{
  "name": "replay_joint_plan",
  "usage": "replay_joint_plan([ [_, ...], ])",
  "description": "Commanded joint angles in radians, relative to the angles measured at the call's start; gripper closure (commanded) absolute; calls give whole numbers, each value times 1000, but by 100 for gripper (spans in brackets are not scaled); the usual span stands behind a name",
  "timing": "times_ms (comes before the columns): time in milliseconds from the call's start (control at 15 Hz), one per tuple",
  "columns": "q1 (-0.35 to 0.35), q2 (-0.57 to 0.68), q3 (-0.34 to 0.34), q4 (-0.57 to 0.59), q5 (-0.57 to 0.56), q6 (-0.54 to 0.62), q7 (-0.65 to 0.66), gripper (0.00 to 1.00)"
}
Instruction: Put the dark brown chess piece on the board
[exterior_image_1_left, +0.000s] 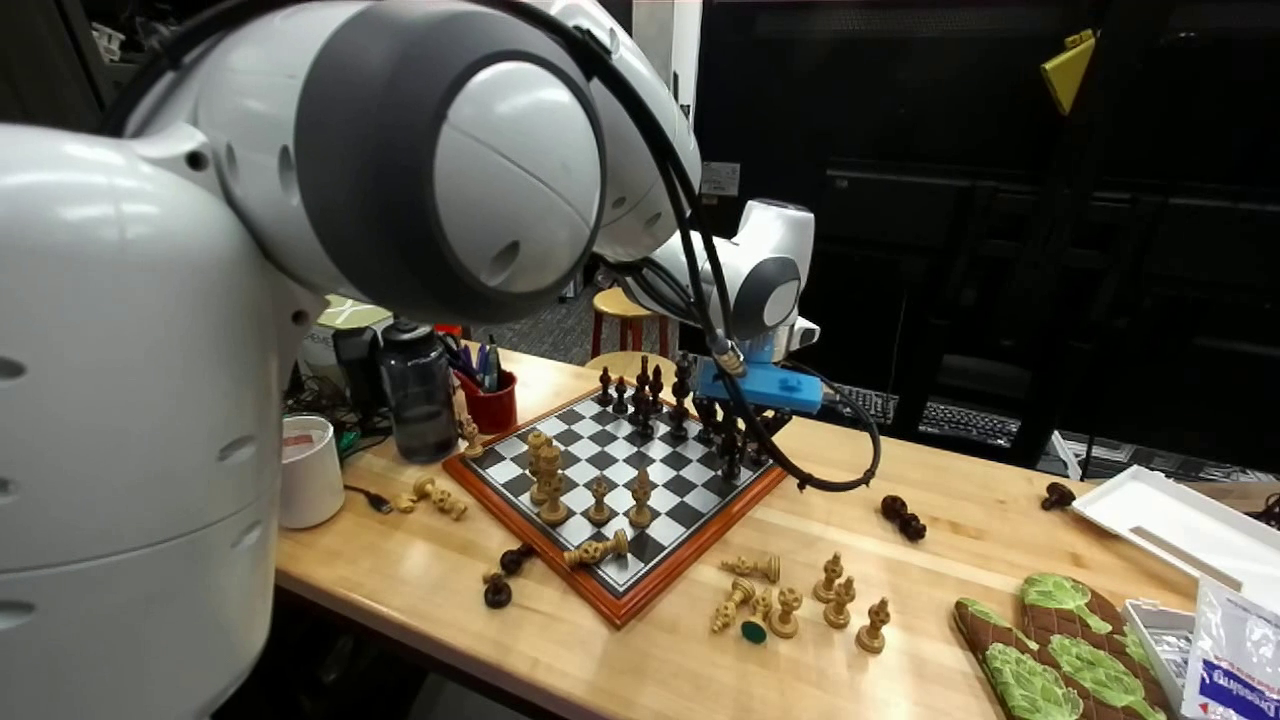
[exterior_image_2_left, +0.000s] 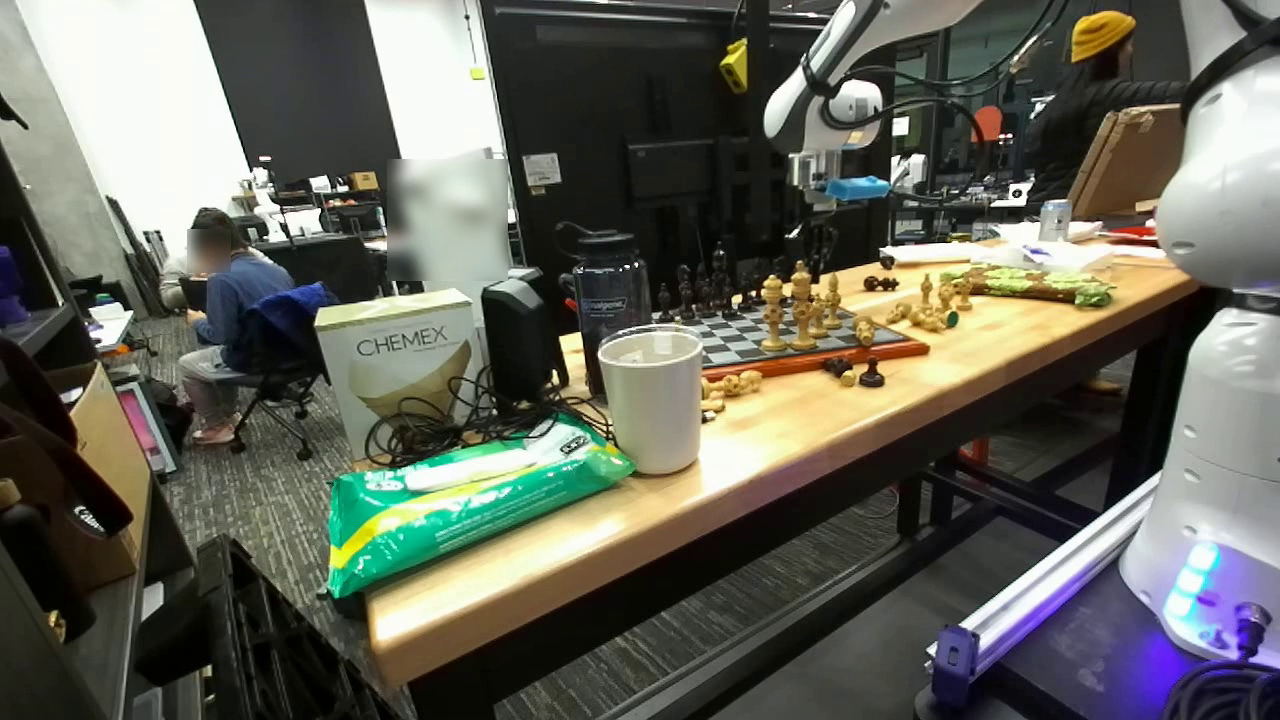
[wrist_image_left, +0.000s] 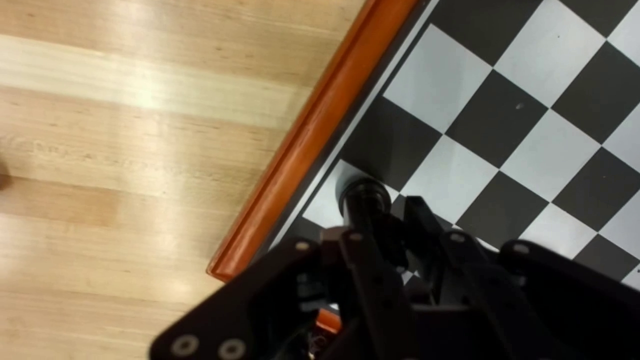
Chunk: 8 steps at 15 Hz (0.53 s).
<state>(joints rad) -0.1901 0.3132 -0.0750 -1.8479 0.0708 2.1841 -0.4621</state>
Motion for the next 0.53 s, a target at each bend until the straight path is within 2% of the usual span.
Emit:
replay_joint_plan([
  [0,-17,15,15,27,23,-17,-27,50],
  [267,-18,14,16,26,23,-14,-23,28],
  [467,-14,2,13,22,14,-16,-14,6],
])
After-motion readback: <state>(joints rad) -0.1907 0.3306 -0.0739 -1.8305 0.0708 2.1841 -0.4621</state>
